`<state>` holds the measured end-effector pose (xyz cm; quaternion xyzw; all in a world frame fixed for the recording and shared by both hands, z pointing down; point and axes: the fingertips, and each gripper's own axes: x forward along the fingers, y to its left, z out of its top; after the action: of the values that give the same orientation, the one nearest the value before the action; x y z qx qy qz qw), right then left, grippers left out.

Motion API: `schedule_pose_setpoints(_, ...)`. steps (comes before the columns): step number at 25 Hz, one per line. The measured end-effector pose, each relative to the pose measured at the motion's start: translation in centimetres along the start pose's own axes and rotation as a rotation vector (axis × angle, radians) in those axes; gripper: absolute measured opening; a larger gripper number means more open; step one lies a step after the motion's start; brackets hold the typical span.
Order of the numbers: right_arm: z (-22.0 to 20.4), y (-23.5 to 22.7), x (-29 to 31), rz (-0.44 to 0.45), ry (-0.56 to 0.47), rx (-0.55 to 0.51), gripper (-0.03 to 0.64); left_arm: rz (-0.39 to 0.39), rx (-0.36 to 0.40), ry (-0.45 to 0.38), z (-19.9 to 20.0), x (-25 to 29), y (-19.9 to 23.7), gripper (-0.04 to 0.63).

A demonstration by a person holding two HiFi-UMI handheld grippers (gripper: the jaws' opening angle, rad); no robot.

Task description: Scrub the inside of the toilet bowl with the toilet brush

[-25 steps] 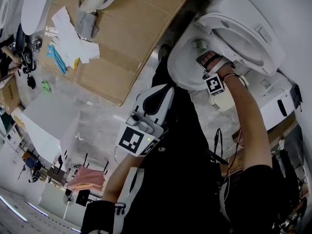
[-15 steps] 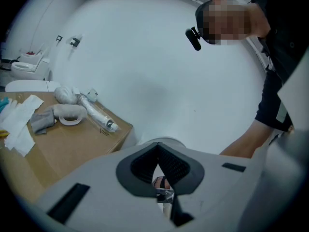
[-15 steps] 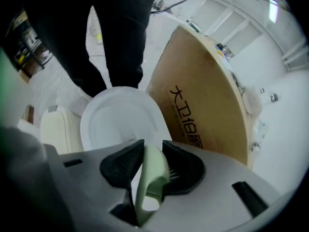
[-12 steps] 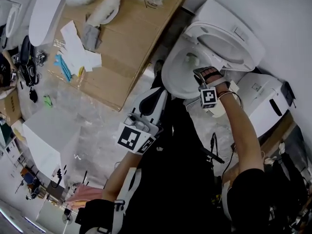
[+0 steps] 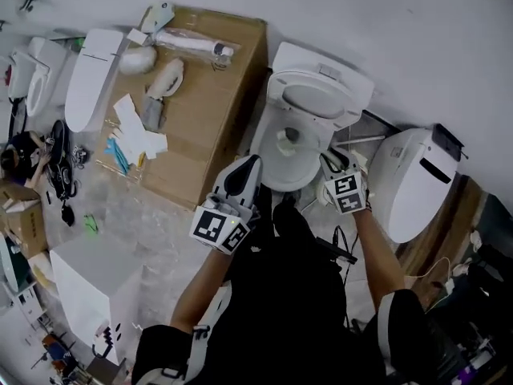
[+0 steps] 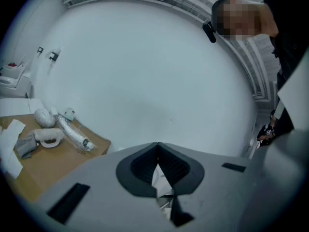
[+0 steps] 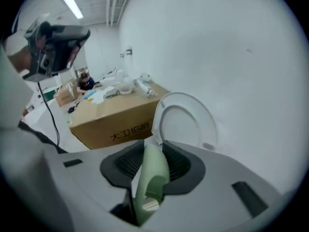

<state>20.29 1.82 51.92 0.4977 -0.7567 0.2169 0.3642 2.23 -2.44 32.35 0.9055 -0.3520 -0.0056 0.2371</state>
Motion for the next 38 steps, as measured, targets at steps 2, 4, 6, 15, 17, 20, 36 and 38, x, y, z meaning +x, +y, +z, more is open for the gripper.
schedule_pose_setpoints(2,1.5,-0.7,-4.3,-0.04,-0.054,0.06,0.126,-0.015,0.019,-0.021,1.3,-0.3,-2.3,0.009)
schedule_pose_setpoints(4,3.0,-1.2,-8.0,-0.081,-0.109,0.105,0.126,-0.028,0.04,-0.036,2.4,-0.6,-4.1,0.009)
schedule_pose_setpoints(6,4.6,-1.6,-11.1,-0.11,-0.164,0.147,0.126,-0.046,0.061,-0.047,3.4,-0.7,-5.5,0.009)
schedule_pose_setpoints(15,10.9,0.0,-20.3,-0.218,-0.287,0.238,0.126,-0.117,0.046,-0.042,5.8,-0.9,-6.5,0.009)
schedule_pose_setpoints(17,11.5,0.9,-21.2,-0.235,-0.294,0.255,0.126,-0.131,0.053,-0.031,6.2,-1.2,-6.5,0.008)
schedule_pose_setpoints(20,12.0,1.8,-21.5,-0.244,-0.302,0.277,0.126,-0.146,0.061,-0.02,6.6,-1.2,-6.2,0.009)
schedule_pose_setpoints(36,11.9,1.4,-20.1,-0.243,-0.274,0.303,0.126,-0.189,0.083,-0.018,7.8,1.3,-5.7,0.008)
schedule_pose_setpoints(38,11.9,1.1,-20.1,-0.246,-0.272,0.302,0.126,-0.194,0.086,-0.016,7.9,1.7,-5.9,0.008)
